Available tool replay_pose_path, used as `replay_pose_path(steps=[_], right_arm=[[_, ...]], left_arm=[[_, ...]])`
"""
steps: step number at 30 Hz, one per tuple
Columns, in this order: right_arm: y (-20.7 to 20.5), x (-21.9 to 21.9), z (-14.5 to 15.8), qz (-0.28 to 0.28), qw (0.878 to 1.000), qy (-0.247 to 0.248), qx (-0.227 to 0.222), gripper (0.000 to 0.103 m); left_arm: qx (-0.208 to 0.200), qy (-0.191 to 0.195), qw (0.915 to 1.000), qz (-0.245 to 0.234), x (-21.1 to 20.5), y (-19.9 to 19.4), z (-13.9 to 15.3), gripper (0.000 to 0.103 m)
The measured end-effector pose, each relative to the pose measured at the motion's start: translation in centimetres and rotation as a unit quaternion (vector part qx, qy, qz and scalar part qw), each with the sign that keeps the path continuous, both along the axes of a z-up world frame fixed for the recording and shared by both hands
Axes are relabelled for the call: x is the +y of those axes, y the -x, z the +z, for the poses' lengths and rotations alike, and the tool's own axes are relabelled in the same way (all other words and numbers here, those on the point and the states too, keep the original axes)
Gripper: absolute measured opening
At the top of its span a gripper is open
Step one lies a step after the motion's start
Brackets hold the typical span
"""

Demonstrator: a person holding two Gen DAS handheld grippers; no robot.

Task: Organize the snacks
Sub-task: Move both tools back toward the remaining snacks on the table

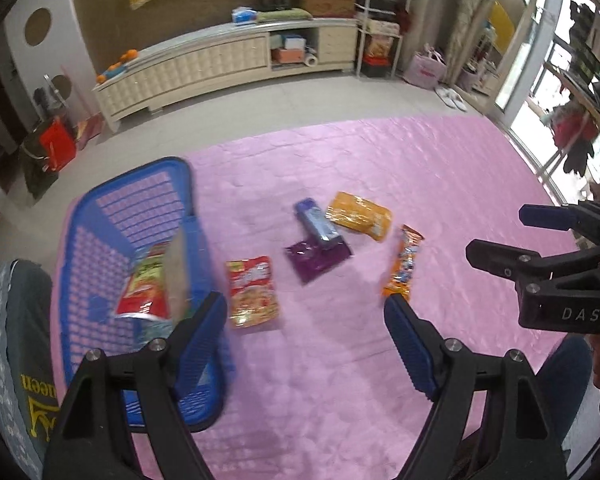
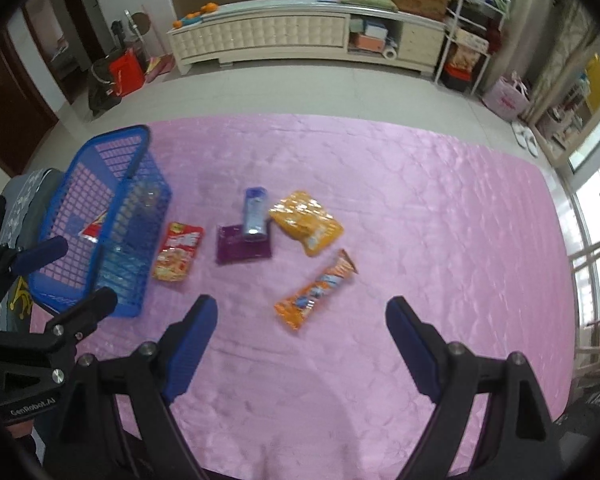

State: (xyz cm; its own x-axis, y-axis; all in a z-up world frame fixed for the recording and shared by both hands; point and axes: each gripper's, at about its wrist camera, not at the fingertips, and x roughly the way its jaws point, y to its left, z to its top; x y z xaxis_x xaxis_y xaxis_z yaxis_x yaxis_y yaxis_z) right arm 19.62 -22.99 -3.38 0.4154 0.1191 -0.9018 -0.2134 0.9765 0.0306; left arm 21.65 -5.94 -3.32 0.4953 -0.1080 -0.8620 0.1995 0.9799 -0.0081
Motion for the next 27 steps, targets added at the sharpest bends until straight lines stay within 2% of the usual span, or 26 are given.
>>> replay_pose_path(steps=[16,22,27], right_arm=[[-2.7,-8.1,-6.6,-0.027,0.998,-0.009,0.053,0.089],[-3.9,-9.9,-9.0,-0.039,0.996,-0.027,0.073,0.089],[-4.6,-11.1,-10.2,-0.041,0.996,-0.034,0.071,0.089]], left_arm=[[0.072,-0.035,0.9944,-0.069,-9.4,-4.6,-7.5,0.079],[0.093,-0.048,0.9912,-0.081,-10.8,-7.1,-10.3,0.079],[0.108,-0.049,0.9896,-0.081,-11.6,-9.1,-12.5,0.079]])
